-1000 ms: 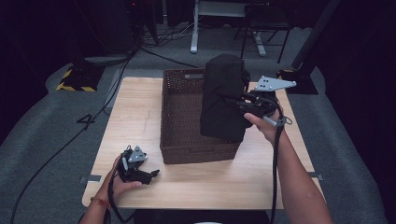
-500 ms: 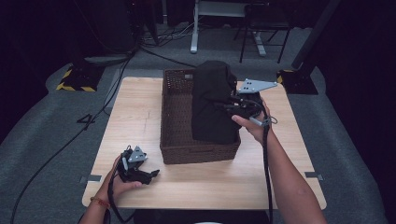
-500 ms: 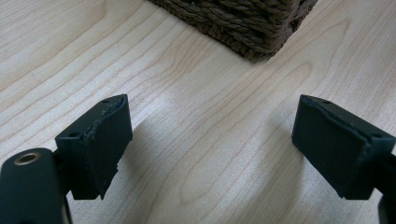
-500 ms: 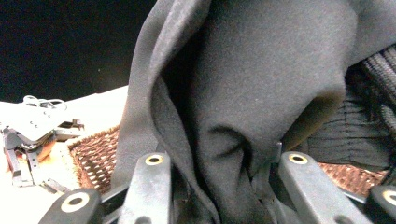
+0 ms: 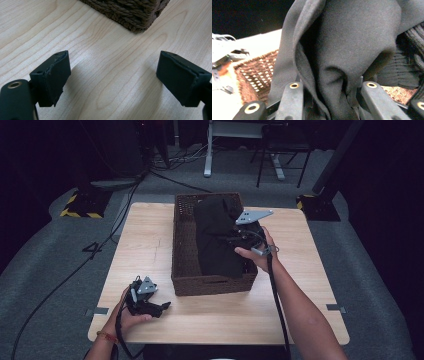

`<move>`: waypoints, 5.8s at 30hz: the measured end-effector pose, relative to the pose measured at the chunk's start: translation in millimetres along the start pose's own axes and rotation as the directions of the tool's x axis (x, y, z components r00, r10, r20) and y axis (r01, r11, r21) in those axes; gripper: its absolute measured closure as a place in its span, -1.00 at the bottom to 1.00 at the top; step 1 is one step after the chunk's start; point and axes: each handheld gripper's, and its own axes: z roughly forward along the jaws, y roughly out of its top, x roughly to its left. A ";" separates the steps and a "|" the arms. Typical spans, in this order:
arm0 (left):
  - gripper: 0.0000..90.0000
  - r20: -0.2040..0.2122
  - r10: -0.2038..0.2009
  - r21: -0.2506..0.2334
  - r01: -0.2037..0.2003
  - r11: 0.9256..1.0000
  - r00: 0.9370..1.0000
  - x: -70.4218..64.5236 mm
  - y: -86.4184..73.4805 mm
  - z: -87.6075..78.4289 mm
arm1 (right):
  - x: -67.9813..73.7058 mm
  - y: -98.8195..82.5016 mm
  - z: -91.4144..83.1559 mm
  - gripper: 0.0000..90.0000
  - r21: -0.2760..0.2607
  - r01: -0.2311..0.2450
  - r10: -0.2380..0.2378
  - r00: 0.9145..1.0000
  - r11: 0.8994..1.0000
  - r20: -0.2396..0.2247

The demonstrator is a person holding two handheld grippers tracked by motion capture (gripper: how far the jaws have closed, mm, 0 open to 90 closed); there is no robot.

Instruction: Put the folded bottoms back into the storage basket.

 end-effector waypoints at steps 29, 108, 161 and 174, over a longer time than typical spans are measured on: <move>-0.72 0.003 0.002 0.000 -0.002 1.000 1.000 0.3 0.1 0.1 | -0.4 -8.5 70.6 0.46 0.253 -0.014 0.014 1.000 0.967 0.000; -0.72 0.001 -0.005 -0.002 0.005 1.000 1.000 -0.3 0.0 0.4 | 2.8 -31.0 -52.5 -0.35 0.121 0.034 -0.055 0.983 0.992 0.173; -0.72 0.000 -0.005 -0.001 0.005 1.000 1.000 -0.5 0.1 0.4 | 5.4 -160.7 -118.8 -0.32 0.184 -0.044 -0.011 0.957 0.982 0.289; -0.72 -0.001 -0.004 -0.002 0.004 1.000 1.000 -0.4 0.1 0.4 | 2.0 -198.9 -119.3 -0.32 0.213 -0.113 0.044 0.951 0.970 0.306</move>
